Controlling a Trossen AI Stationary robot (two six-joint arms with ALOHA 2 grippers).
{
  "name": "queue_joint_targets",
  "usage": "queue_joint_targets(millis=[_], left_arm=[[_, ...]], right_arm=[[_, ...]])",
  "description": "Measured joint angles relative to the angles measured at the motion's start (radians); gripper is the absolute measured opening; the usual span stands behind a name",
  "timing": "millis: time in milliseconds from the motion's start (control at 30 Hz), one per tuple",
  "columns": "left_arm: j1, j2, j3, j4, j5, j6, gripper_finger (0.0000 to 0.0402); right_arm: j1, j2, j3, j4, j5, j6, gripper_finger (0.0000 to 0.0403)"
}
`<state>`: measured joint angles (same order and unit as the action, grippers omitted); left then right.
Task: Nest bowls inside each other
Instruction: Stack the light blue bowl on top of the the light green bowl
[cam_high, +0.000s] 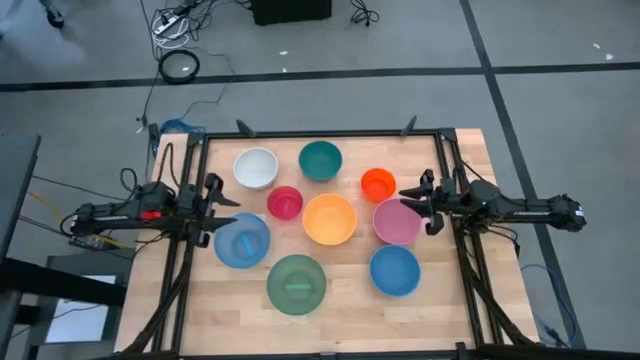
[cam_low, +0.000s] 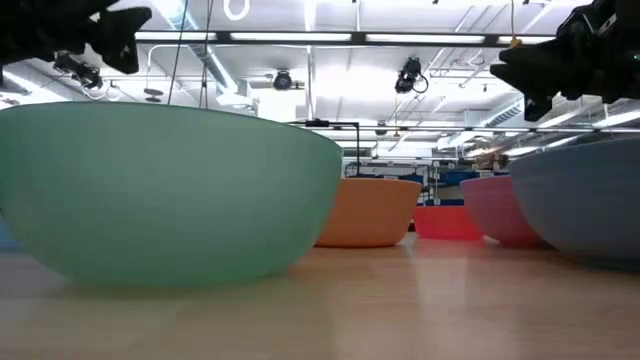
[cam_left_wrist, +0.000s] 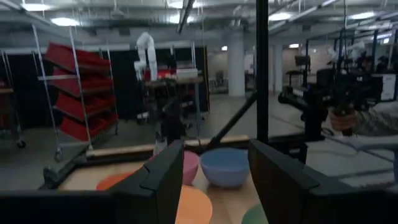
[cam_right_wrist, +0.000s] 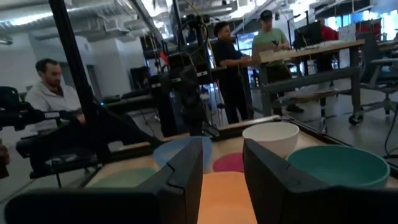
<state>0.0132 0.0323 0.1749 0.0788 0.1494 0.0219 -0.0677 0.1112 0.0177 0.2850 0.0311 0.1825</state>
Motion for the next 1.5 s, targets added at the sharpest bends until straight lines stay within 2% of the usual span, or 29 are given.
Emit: queue_joint_targets(millis=[167,300,400,800,933,1100,1267,1333,1433,1500], left_arm=[[0.000,0.000,0.000,0.109,0.000,-0.011,0.0188],[0.000,0.000,0.000,0.182,-0.004,-0.086,0.0188],[0.000,0.000,0.000,0.185,0.005,-0.164,0.0188],[0.000,0.000,0.000,0.195,-0.001,-0.131,0.0188],[0.000,0.000,0.000,0.170,-0.075,-0.141,0.0188],[0.000,0.030,0.000,0.119,-0.231,-0.159,0.0188],[0.000,0.135,0.000,0.232,-0.300,-0.142,0.0188],[0.000,0.193,0.018,0.257,-0.319,-0.122,0.0188],[0.000,0.297,0.082,0.226,-0.377,-0.102,0.0188],[0.000,0.372,0.138,0.171,-0.411,-0.100,0.0188]], right_arm=[[0.000,0.000,0.000,0.005,0.000,0.005,0.0106],[0.000,0.000,0.000,0.005,0.001,0.031,0.0106],[0.000,0.000,0.000,0.005,0.002,0.036,0.0106],[0.000,0.000,0.000,-0.012,0.002,0.164,0.0106],[0.000,0.002,0.000,-0.011,0.003,0.165,0.0105],[0.000,0.032,0.000,0.009,0.050,0.133,0.0100],[0.002,0.085,0.000,0.231,0.046,0.056,0.0099],[0.002,0.109,0.000,0.352,0.005,0.016,0.0099],[0.002,0.143,0.000,0.490,-0.063,-0.020,0.0098],[0.002,0.160,0.000,0.512,-0.074,-0.047,0.0098]])
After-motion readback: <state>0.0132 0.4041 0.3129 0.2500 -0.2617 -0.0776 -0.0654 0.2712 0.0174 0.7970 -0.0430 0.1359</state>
